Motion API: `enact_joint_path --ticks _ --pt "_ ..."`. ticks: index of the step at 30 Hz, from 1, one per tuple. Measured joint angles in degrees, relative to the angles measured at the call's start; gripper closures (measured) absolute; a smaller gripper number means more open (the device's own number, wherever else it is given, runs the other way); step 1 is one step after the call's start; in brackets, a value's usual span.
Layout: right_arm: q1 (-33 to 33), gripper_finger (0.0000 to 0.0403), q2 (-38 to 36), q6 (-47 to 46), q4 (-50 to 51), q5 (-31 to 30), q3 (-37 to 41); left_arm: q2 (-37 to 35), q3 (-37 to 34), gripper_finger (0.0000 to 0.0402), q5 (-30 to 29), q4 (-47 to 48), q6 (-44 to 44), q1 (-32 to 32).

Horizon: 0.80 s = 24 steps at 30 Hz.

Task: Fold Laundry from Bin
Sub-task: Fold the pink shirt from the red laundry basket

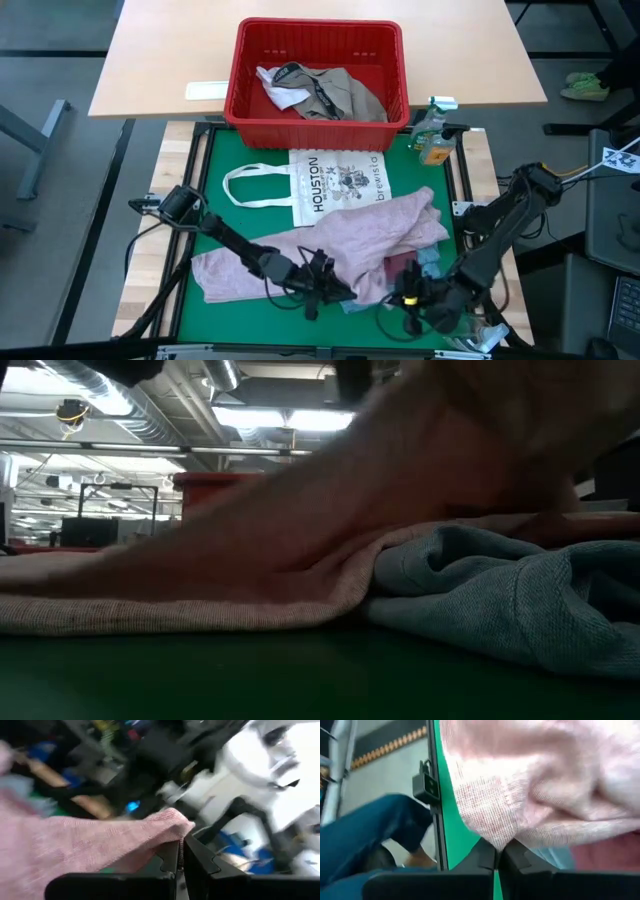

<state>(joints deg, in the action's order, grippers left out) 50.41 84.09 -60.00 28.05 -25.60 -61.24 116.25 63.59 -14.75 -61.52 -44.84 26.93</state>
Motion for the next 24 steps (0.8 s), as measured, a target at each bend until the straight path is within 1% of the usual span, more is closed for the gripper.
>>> enact_joint_path --ticks 3,7,12,14,16,17,19,23,24 --pt "-0.01 0.0395 -0.41 -0.22 10.27 1.43 -5.21 0.04 0.00 0.0391 -3.57 5.17 0.00 0.72" --pt "-0.17 0.0399 -0.41 -0.20 24.23 1.10 -13.35 0.04 0.00 0.0391 -5.75 8.80 0.00 1.25" --pt "-0.18 0.0399 -0.39 -0.14 36.78 -5.29 -22.05 0.04 0.03 0.0391 -6.65 9.78 0.00 1.20" --pt "-0.84 0.0400 -0.39 -0.08 39.48 -8.15 -24.08 0.04 0.11 0.0391 -8.36 9.62 0.02 1.02" --pt "-2.10 0.0399 -0.39 0.34 40.80 -9.00 -24.84 0.00 0.11 0.0391 -8.97 9.85 0.00 0.82" --pt "-2.85 0.0398 -0.39 0.43 41.58 -8.73 -24.95 0.00 0.11 0.0391 -8.87 10.11 0.00 0.77" --pt "-4.44 0.0398 -0.39 1.75 42.16 -5.95 -25.14 0.00 0.09 0.0391 -8.44 10.30 0.00 0.66" --pt "-7.07 0.0400 -0.39 7.17 45.17 3.50 -25.15 0.00 0.06 0.0391 -8.33 10.26 0.01 0.66" --pt "-7.56 0.0400 -0.39 7.83 46.19 4.97 -25.15 0.00 0.05 0.0391 -8.37 10.24 0.01 0.65"
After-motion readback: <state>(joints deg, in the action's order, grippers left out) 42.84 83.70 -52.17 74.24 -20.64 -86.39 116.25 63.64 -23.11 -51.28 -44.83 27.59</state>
